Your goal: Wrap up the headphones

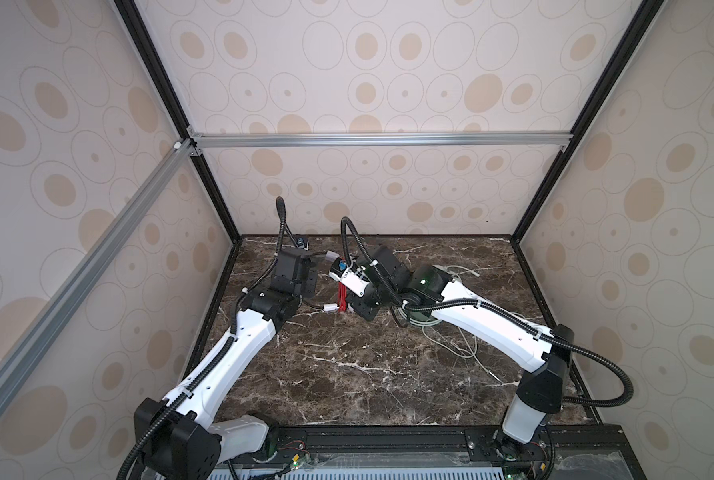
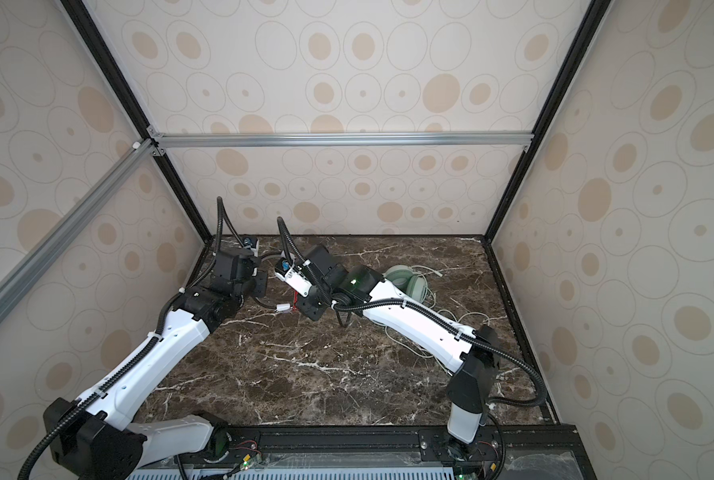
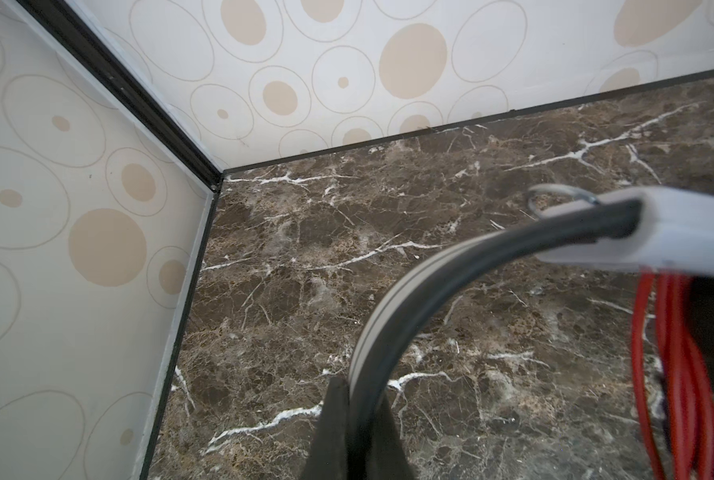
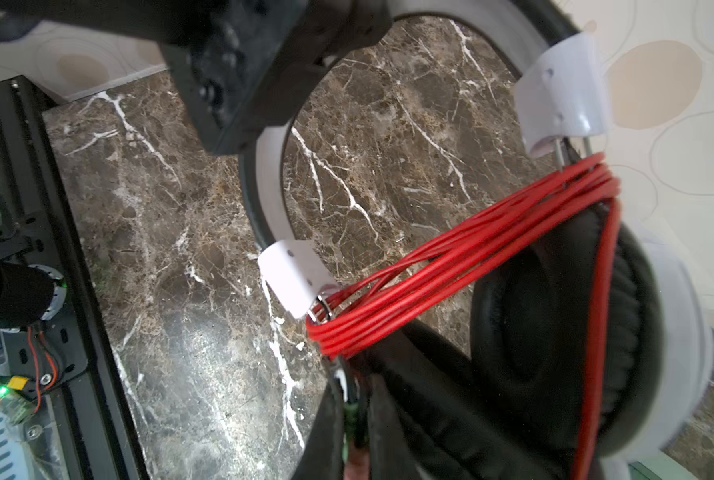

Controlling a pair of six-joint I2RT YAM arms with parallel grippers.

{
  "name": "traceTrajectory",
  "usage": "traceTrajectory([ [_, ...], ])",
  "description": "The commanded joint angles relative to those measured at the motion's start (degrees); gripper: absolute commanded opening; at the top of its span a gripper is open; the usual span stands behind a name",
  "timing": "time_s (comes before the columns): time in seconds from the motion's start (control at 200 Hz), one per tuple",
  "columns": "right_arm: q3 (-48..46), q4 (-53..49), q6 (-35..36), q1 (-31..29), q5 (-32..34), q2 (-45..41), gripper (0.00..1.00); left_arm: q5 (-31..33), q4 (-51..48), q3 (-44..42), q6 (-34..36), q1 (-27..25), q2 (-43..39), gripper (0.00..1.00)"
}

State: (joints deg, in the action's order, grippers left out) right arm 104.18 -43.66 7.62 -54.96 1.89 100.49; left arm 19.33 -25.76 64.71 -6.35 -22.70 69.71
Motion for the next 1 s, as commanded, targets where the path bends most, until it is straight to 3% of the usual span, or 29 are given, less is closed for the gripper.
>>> traceTrajectory([
  [0.0, 4.76, 2.57, -1.35, 0.12, 8.46, 0.00, 0.01, -3.77, 0.84, -1.56, 4.86, -0.69, -2.66, 0.00],
  [0.45, 13.41, -7.28, 1.77, 0.47, 16.85, 6.36, 0.02, -12.66, 1.11, -3.88, 7.34, -0.82, -6.14, 0.00],
  [0.645, 11.95, -6.66, -0.93, 0.93, 16.82, 6.48, 0.04, -15.24, 1.42, -5.15, 6.05, -0.81, -7.95, 0.00],
  [0.995, 9.62, -4.72, 1.51, 0.98, 16.01, 5.31, 0.12, -17.82, 1.54, -5.91, 4.42, -0.81, -9.15, 0.00],
])
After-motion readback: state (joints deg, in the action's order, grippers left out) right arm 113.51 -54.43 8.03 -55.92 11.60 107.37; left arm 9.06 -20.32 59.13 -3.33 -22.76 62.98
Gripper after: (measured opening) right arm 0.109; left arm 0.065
